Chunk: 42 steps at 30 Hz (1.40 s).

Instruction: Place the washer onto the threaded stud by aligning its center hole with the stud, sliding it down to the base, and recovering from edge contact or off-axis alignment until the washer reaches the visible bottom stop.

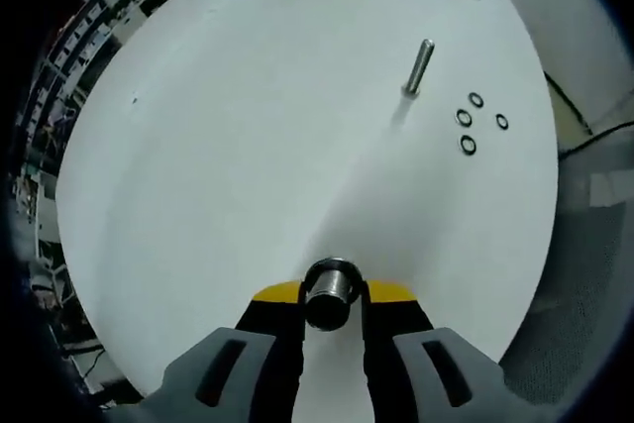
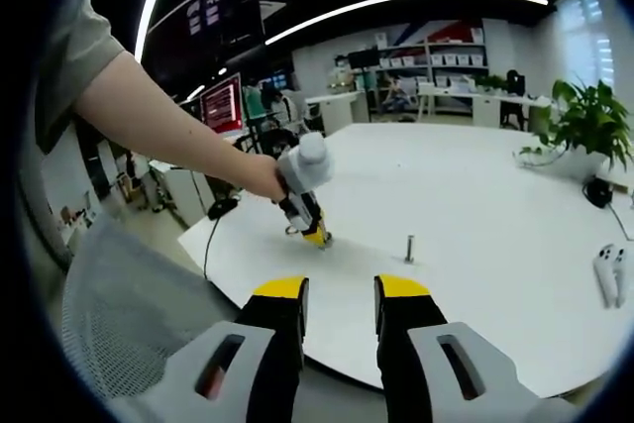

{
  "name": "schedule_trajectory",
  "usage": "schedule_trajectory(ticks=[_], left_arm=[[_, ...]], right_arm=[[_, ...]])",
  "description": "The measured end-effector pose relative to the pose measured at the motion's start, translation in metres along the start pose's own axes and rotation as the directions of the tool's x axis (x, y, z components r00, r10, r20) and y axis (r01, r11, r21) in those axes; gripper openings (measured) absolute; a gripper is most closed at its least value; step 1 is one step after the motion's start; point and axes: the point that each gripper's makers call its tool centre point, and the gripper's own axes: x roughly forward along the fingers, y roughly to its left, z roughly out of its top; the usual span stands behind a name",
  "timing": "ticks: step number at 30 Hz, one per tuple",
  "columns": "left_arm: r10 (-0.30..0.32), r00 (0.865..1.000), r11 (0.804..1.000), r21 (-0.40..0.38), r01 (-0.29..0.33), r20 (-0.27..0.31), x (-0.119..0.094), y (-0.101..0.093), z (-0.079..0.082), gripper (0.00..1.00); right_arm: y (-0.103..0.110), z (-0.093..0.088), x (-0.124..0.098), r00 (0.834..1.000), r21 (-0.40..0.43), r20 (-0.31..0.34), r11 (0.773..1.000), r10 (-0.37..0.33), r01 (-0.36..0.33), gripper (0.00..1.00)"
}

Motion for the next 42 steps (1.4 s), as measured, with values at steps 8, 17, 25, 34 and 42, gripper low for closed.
schedule_trajectory(ticks=[8, 17, 25, 34, 42], left_arm=[[-0.003, 1.0, 1.0, 0.029, 0.003, 0.005, 0.002, 0.002, -0.001, 0.21], [-0.005, 0.998, 1.0, 0.006, 0.004, 0.067, -0.006, 0.004, -0.002, 0.27], [0.037, 0.999, 0.995, -0.088, -0.035, 0.02, -0.014, 0.035, -0.045, 0.29], [0.048, 0.999, 0.974, -0.222, -0.05, -0.012, -0.016, 0.05, -0.078, 0.29], [0.034, 0.999, 0.96, -0.276, -0.036, -0.012, -0.012, 0.042, -0.085, 0.29]], right_arm=[[0.0, 0.001, 0.0, 1.0, 0.005, 0.002, 1.0, 0.0, 0.0, 0.29], [0.0, 0.0, 0.0, 1.0, 0.005, -0.002, 1.0, -0.002, 0.002, 0.29], [-0.002, 0.001, 0.0, 1.0, 0.012, 0.002, 1.0, -0.006, 0.006, 0.29], [-0.003, 0.0, 0.0, 1.0, 0.012, -0.003, 1.0, -0.012, 0.012, 0.29], [-0.004, -0.002, 0.0, 1.0, 0.012, -0.01, 1.0, -0.02, 0.02, 0.29]])
